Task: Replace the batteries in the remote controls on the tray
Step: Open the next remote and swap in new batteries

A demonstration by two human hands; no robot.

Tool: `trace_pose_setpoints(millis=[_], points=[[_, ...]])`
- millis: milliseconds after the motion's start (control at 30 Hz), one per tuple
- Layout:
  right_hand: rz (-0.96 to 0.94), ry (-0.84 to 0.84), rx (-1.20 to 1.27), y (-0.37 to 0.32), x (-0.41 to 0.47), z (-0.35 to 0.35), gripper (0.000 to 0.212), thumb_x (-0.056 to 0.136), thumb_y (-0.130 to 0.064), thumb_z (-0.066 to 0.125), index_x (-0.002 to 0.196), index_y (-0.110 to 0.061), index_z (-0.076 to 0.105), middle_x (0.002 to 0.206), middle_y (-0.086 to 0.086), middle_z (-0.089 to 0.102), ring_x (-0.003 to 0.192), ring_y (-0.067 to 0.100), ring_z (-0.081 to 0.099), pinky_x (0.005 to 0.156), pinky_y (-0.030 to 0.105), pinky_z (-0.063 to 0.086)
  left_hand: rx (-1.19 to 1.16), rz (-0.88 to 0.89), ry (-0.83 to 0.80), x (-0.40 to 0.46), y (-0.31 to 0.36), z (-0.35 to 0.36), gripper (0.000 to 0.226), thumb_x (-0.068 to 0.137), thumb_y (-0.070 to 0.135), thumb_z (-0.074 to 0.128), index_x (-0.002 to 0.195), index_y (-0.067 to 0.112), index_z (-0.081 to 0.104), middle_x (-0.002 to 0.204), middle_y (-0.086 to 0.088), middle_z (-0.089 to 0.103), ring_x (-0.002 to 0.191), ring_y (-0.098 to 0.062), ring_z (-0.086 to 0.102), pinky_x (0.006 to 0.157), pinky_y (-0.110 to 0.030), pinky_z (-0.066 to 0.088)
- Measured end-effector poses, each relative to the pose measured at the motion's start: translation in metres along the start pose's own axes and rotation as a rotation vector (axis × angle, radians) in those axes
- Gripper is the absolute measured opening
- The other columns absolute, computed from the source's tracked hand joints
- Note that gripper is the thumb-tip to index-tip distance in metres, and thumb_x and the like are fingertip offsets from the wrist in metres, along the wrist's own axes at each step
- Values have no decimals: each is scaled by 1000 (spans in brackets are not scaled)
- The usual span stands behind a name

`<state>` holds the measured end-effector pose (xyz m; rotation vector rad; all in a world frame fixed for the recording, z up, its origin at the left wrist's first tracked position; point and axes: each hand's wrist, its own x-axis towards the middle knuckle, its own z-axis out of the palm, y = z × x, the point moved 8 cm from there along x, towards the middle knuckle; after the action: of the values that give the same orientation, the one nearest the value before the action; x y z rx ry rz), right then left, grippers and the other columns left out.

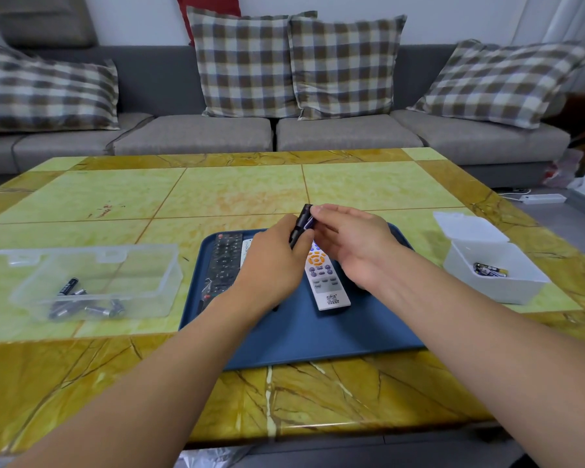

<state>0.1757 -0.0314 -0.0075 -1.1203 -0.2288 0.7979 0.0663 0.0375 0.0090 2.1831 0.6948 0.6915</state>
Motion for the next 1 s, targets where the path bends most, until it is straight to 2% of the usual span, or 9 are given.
trace_pose_setpoints(millis=[167, 267, 400, 467, 533, 633, 700, 867, 1000], points=[[145, -58, 289, -7, 10, -5, 3, 93, 0, 61, 91, 1, 63, 77, 13, 60, 68, 18, 62, 66, 25, 61, -705, -403, -277, -10, -9, 14, 23, 106, 31, 48, 114, 12, 58, 71, -8, 64, 50, -15, 57, 45, -26, 51], [262, -66, 370, -2, 13, -14, 26, 95, 7, 38, 103, 5, 63, 80, 12, 47, 58, 13, 45, 46, 21, 51, -783, -409, -412, -14, -7, 13, 26, 104, 34, 49, 119, 15, 59, 78, -7, 66, 56, -16, 56, 47, -26, 50], [182, -165, -255, -7, 6, -11, 27, 98, -28, 49, 92, -5, 61, 62, -2, 34, 44, 7, 21, 32, 17, 18, -680, -375, -511, -18, -10, 16, 26, 104, 37, 49, 119, 20, 61, 86, -8, 67, 62, -18, 58, 51, -28, 52], [39, -231, -563, -16, 2, -4, 34, 93, -45, 62, 88, -11, 62, 57, -5, 39, 45, 8, 20, 35, 19, 15, -633, -387, -538, -19, -12, 15, 32, 103, 42, 47, 119, 19, 63, 94, -9, 69, 64, -17, 62, 53, -27, 54], [-47, -288, -686, -20, -2, 0, 27, 91, -39, 68, 89, -12, 64, 55, -6, 40, 46, 8, 21, 37, 21, 15, -708, -434, -558, -18, -13, 7, 48, 97, 52, 47, 120, 13, 64, 106, -11, 71, 68, -18, 68, 52, -27, 56], [-7, -306, -643, -16, -1, -10, 23, 94, -35, 66, 91, -12, 66, 56, -7, 34, 45, 7, 19, 37, 20, 14, -1172, -534, -494, -11, -17, -11, 76, 83, 62, 55, 127, 2, 61, 123, -19, 68, 83, -34, 73, 57, -30, 62], [49, -324, -621, -10, -4, -12, 23, 94, -35, 65, 92, -12, 66, 60, -5, 32, 48, 8, 17, 37, 20, 14, -1415, -500, -399, -4, -20, -24, 74, 84, 55, 59, 131, -2, 58, 128, -22, 64, 88, -33, 72, 68, -29, 63], [116, -424, -521, 18, -25, 15, 23, 98, -36, 59, 92, -14, 62, 61, -4, 33, 50, 8, 17, 37, 18, 14, -971, -313, -262, 2, -13, -4, 40, 105, 28, 45, 141, 14, 54, 126, -3, 68, 88, -13, 68, 85, -29, 53], [-86, -263, -626, 10, -26, 24, 29, 93, -37, 67, 79, -12, 62, 59, 1, 45, 46, 9, 32, 38, 19, 22, -1227, -416, -152, 3, -4, 18, 36, 110, 31, 31, 134, 22, 55, 105, -9, 74, 88, -21, 71, 82, -42, 55]])
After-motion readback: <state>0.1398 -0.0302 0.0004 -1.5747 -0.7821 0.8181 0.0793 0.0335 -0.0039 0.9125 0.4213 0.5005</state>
